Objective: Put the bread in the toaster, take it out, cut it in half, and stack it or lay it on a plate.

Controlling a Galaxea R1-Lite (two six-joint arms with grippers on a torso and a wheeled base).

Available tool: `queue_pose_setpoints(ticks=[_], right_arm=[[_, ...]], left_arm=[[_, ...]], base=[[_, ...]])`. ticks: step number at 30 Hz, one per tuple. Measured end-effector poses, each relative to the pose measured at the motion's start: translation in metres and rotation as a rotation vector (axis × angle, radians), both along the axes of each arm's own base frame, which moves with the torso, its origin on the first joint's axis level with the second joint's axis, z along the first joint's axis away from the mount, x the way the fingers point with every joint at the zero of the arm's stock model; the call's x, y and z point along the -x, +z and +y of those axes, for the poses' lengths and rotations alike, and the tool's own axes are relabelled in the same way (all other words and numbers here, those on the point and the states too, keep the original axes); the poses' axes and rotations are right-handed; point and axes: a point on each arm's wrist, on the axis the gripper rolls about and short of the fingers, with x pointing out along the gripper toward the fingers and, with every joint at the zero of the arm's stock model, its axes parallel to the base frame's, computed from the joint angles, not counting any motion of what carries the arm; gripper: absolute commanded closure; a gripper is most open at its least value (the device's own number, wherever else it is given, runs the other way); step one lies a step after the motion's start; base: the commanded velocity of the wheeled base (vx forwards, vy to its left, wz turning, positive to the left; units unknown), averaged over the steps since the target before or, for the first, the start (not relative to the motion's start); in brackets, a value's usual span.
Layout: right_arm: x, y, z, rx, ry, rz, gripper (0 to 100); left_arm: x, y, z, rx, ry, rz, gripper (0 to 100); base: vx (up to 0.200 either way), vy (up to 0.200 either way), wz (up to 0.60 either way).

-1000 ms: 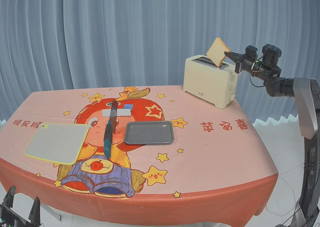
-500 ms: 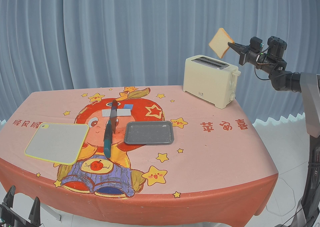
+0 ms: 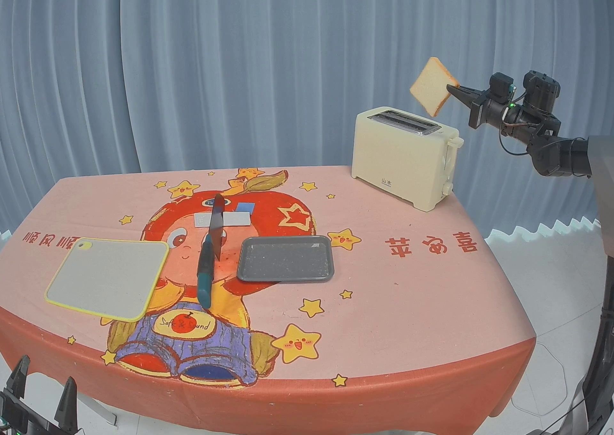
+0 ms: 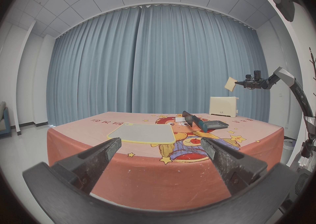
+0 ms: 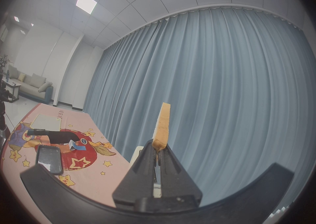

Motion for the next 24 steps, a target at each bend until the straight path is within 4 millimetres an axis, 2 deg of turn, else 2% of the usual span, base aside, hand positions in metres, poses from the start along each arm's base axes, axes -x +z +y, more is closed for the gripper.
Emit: queue_pose_setpoints(ticks=[6,24], right_arm=[[0.001,-0.009,-0.002,0.004,-0.004,0.031,100],[-0.005,-0.021,0.01,0.005,0.022,0.03,100]], left_arm=[[0.0,0.0,0.0,0.0,-0.001,0.0,0],[0.0,0.0,0.0,0.0,-0.001,0.0,0]], base=[[0.0,0.0,0.0],[0.0,0.0,0.0]])
